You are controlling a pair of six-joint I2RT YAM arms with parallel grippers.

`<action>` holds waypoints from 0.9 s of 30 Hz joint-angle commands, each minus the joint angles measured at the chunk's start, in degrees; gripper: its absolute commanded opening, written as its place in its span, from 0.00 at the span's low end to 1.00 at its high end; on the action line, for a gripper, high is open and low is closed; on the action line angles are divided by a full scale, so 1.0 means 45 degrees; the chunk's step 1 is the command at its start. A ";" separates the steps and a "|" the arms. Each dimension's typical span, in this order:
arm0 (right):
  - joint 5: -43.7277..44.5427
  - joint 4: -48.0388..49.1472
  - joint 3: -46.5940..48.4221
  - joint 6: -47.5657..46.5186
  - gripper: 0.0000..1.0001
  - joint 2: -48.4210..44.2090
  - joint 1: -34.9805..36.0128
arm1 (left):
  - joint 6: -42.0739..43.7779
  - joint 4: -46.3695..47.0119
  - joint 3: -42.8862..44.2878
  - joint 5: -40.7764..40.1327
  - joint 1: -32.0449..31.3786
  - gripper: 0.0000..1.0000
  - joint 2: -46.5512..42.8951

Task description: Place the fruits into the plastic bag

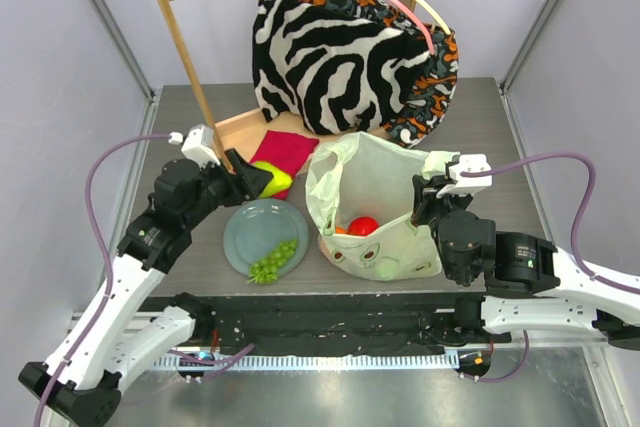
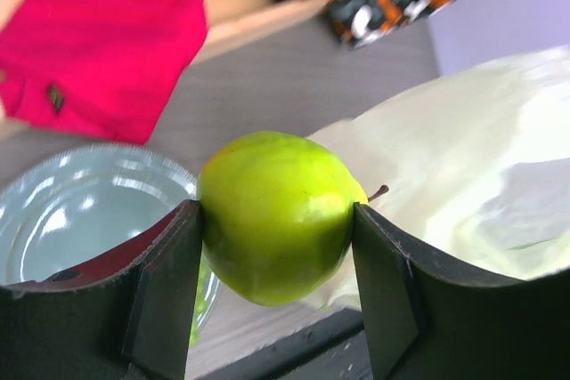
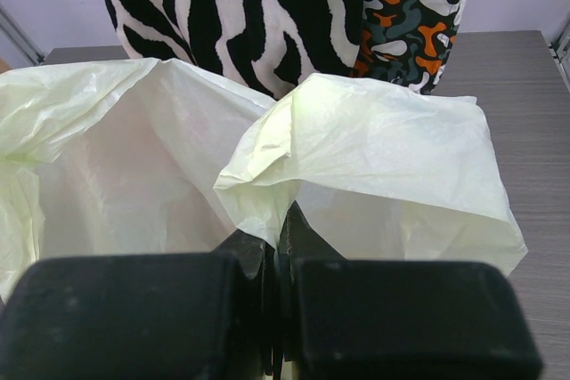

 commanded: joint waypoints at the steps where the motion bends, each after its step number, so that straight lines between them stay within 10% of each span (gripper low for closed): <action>1: 0.0168 0.0524 0.0181 0.0299 0.01 -0.0029 -0.0005 | -0.0035 0.1224 0.1263 -0.1130 -0.0627 0.13 -0.0189; 14: -0.0203 0.0271 0.0239 0.0670 0.01 -0.0165 -0.0005 | 0.3379 0.2220 0.5813 -0.6438 -0.7985 0.13 0.3110; 27: -0.0067 0.0036 0.0044 0.0827 0.01 -0.0654 -0.0024 | 0.5803 0.2749 0.7025 -0.8590 -0.9241 0.15 0.5473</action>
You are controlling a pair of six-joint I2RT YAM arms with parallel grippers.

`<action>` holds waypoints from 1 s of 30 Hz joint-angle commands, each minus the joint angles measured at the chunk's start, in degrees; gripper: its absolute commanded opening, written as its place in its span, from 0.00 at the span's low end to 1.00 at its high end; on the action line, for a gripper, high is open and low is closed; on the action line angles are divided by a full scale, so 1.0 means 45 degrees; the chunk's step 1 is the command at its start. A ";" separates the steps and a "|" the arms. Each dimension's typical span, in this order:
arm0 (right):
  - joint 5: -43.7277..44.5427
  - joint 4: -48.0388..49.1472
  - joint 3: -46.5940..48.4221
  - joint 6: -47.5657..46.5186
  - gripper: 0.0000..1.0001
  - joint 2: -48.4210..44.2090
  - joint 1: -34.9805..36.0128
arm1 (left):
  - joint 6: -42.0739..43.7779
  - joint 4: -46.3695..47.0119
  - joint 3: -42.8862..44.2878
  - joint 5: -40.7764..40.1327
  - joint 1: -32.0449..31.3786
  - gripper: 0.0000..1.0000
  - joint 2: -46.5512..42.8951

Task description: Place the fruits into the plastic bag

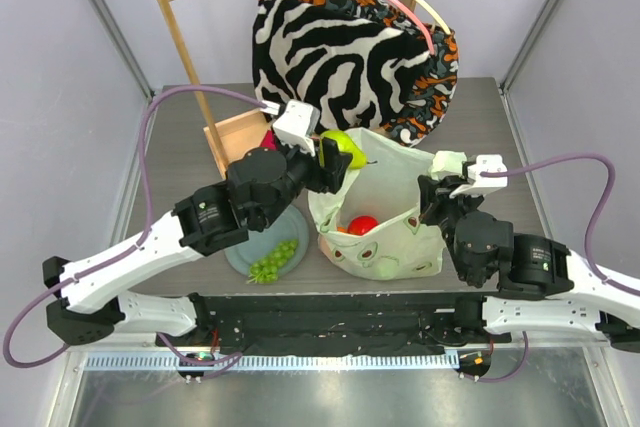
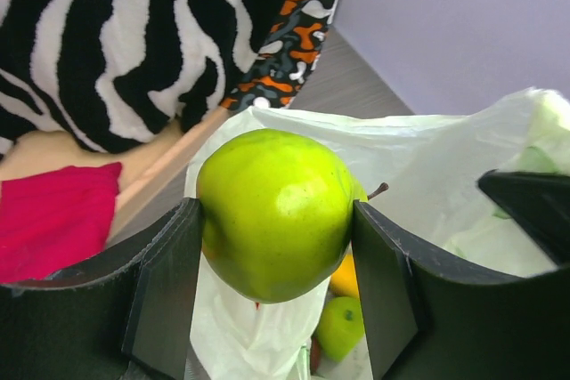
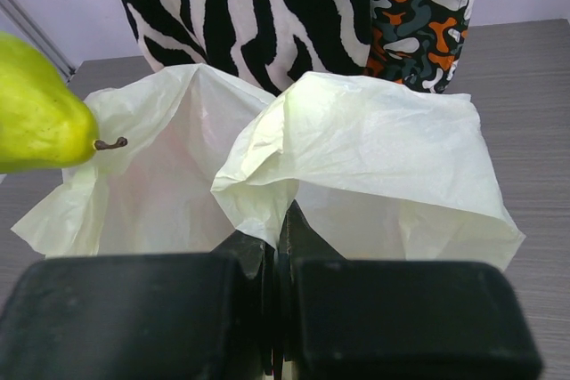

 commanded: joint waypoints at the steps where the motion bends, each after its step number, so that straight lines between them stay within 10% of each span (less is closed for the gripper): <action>1: 0.0278 0.0177 0.0044 0.0370 0.01 -0.0110 -0.0024 | 0.1199 0.0777 0.0619 -0.1253 -0.0546 0.16 0.0917; 23: -0.0034 0.0001 -0.0054 0.0741 0.01 0.0027 -0.0005 | -0.0440 -0.2251 -0.1411 0.0952 -0.0646 0.35 0.2445; 30: -0.0152 -0.0019 0.0005 0.0761 0.01 0.0066 -0.0005 | -0.0518 -0.1919 -0.1470 0.1520 -0.0646 0.79 0.2563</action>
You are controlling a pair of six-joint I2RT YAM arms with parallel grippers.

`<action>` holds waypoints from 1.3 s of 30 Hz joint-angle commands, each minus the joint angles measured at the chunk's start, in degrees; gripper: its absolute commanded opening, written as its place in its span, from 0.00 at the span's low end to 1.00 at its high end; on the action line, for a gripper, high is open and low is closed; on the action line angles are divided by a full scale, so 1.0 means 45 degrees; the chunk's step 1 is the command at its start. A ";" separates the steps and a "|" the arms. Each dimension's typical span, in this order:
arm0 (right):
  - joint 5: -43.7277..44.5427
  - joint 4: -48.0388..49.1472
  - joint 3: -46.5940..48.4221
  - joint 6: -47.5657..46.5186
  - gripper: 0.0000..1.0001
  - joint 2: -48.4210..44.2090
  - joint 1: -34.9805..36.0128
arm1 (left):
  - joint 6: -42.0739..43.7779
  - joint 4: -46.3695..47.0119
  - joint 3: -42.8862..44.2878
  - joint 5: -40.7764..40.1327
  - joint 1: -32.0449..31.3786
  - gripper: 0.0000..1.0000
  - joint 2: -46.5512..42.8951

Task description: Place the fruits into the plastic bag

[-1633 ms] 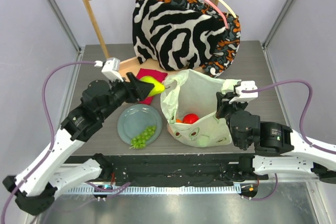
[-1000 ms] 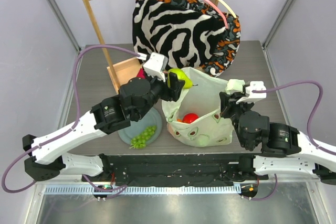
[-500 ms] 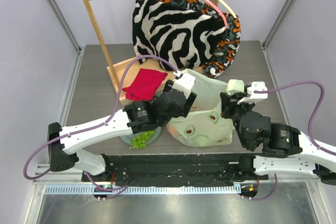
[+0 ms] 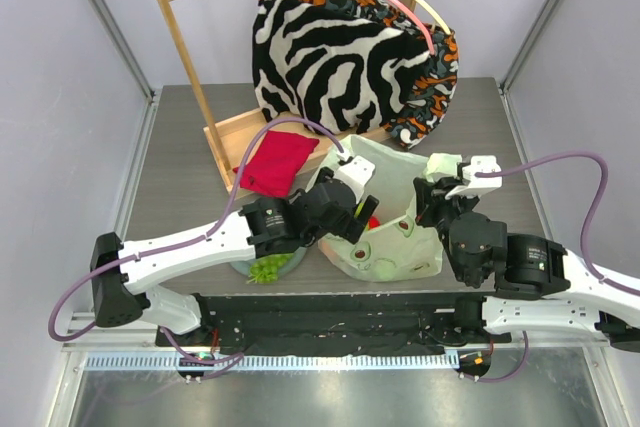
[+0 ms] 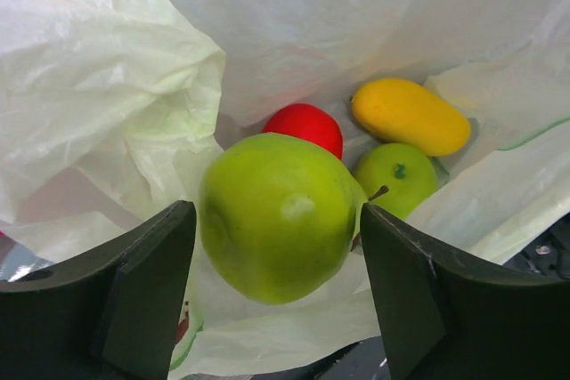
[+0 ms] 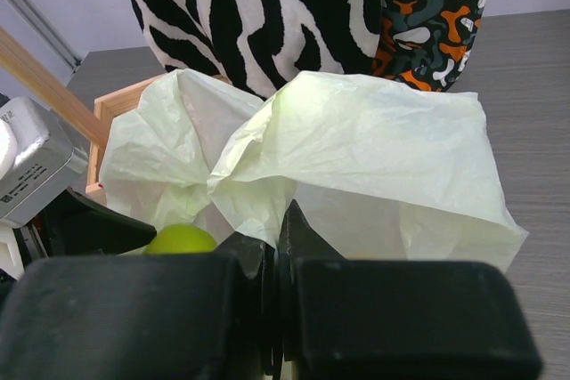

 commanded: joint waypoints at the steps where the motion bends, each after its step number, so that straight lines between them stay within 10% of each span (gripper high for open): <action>1: 0.0082 0.0239 0.0073 0.0328 0.01 -0.0002 -0.0005 | -0.0193 0.0549 0.0031 0.0383 0.0029 0.81 -0.0089; 11: 0.0082 0.0219 0.0131 0.0329 0.01 0.0155 -0.0005 | -0.0095 0.0821 -0.0105 0.0014 0.0029 0.92 -0.0440; 23: 0.0101 0.0219 0.0092 0.0387 0.01 0.0252 -0.0024 | 0.1641 0.4377 -0.3640 0.1438 0.0126 0.95 -0.5945; 32: 0.0062 0.0258 0.0190 0.0368 0.01 0.0487 -0.0005 | 0.1020 0.2426 -0.5925 -0.1723 0.0770 1.00 -1.0706; 39: -0.0055 0.0492 0.0229 0.0348 0.01 0.0954 -0.0005 | -0.3542 -0.2768 -0.6433 -0.4109 0.0790 1.00 -1.2141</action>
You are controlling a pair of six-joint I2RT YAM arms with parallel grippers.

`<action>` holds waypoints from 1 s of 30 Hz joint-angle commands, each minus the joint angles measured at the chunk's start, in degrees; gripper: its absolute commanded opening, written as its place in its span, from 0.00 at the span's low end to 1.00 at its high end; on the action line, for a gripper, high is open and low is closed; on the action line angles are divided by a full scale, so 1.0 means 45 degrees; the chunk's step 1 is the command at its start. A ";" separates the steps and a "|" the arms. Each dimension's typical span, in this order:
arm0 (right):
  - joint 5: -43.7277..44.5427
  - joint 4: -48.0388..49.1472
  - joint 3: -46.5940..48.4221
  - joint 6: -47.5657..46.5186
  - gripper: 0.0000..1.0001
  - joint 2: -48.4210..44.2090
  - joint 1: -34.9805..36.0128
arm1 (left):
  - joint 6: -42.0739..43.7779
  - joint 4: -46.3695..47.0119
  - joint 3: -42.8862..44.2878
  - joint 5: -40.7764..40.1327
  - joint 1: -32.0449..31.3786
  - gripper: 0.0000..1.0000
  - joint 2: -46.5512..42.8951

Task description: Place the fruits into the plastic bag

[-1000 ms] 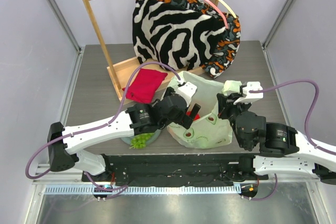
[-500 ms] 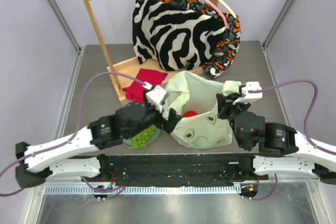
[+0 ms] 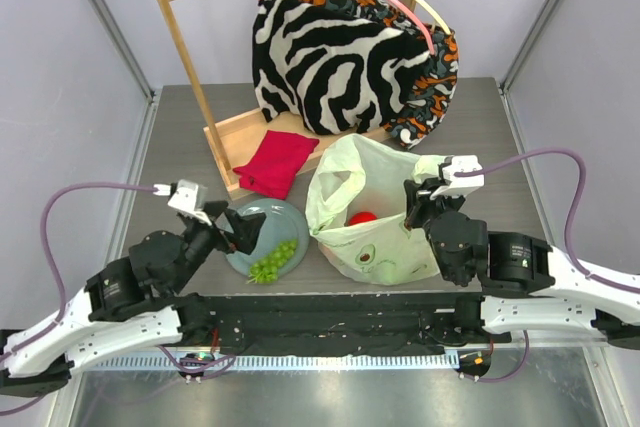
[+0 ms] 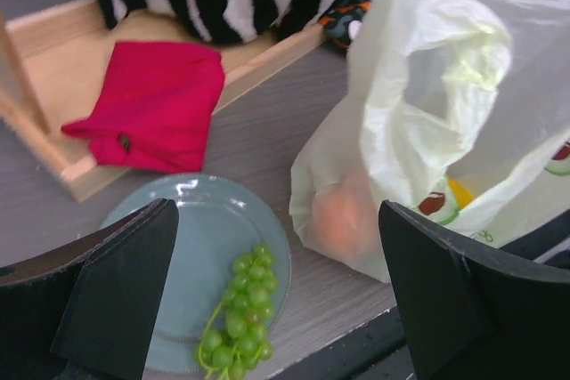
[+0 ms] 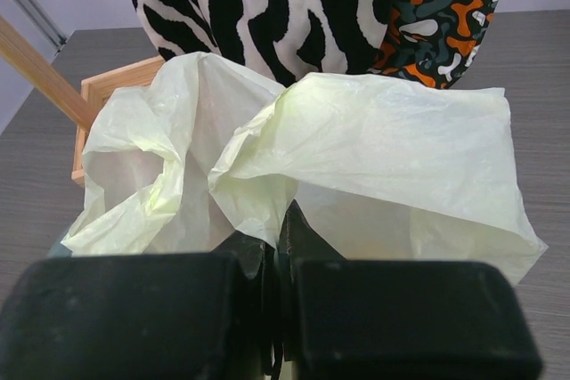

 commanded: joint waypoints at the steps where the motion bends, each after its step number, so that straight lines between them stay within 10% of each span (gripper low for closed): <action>1: 0.0037 0.0522 0.0287 0.0241 0.01 0.0440 -0.0005 | -0.3545 -0.3256 -0.0450 -0.1666 0.0033 1.00 0.0041; 8: -0.0295 0.0561 0.0483 0.0240 0.01 0.1008 -0.0005 | -0.5424 -0.5095 -0.0470 -0.2037 0.0033 1.00 0.3086; 30: -0.0100 0.0581 0.0151 0.0261 0.01 0.0070 -0.0005 | -0.2476 -0.0858 -0.1798 0.3958 0.2414 1.00 0.8244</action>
